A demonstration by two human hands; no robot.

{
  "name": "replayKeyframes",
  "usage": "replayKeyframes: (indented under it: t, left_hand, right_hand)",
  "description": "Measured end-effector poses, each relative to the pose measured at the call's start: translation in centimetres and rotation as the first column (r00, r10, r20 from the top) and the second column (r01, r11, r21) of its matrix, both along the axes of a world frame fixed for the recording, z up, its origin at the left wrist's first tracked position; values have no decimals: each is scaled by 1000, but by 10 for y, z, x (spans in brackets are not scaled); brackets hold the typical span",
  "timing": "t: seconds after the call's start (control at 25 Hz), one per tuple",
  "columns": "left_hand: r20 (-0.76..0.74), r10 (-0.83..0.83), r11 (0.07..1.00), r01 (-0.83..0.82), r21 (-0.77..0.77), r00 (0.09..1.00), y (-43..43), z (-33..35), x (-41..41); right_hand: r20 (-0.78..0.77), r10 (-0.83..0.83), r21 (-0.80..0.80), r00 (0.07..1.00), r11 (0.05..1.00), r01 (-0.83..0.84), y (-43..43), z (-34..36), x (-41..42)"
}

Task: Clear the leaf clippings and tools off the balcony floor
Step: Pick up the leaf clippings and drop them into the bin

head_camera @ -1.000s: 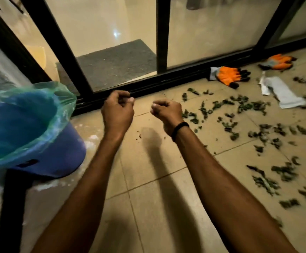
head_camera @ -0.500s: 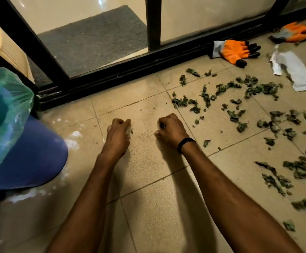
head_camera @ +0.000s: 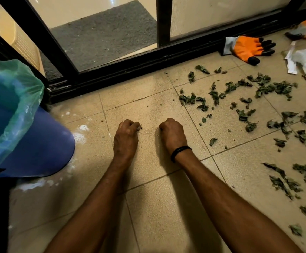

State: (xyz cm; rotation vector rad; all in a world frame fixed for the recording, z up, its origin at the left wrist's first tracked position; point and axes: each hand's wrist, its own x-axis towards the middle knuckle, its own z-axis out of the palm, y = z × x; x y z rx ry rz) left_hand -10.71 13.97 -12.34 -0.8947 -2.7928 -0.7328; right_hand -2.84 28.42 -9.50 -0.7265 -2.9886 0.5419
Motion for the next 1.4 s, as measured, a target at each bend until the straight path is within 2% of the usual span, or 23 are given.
replayKeyframes:
  t: [0.08,0.16,0.24,0.32,0.44,0.52,0.68,0.84,0.92,1.0,1.08,1.16,1.28,1.4]
  left_hand:
    - [0,16,999,-16,-46,1000,3,1,3]
    - [98,94,996,-95,-3,991,2,4,4]
    - [279,248,942,-298,152,928,-4,15,3]
    - [441,340,843,-477,247,830,-13,22,-3]
    - [567,335,794,-550,259,752,-26,26,-8]
    - [589,304,818,-523,241,748,-35,25,-7]
    - [575,272,868,-455,200,771,-44,23,-2]
    - [590,283,857,-475,198,756,-48,21,-1]
    - [611,266,846,-485,223,746,-42,24,2]
    - [643,227,833,-488,260,731,-28,29,9]
    - [653,187,846,-459,273,734,-10,30,16]
    - [601,162,890,-379,253,783,8,27,23]
    - [428,114,967,-199,160,897,34,20,40]
    - [315,41,992,-76,100,948,51,16,61]
  right_hand:
    - [25,-16,-7,1000,1000,16,-5,3,2]
    - [31,-85,-97,996,991,88,2,5,3]
    - [8,-213,-307,977,929,205,12,10,8]
    - [-34,-305,-480,952,840,252,17,16,14]
    - [-75,-305,-541,949,812,219,9,20,0]
    - [-81,-212,-498,974,855,145,-5,18,-20]
    - [-27,40,-287,999,957,-46,-38,11,-45]
    - [24,83,-160,996,984,-78,-52,12,-38]
    - [28,8,-164,1000,986,-3,-43,17,-30]
    - [8,-157,-261,988,953,154,-18,20,-17]
    - [7,-358,-427,934,843,327,19,26,9]
    - [21,-499,-498,867,746,442,59,36,46]
    - [76,-602,-443,795,694,567,104,42,95]
    - [142,-556,-307,819,762,570,114,32,118]
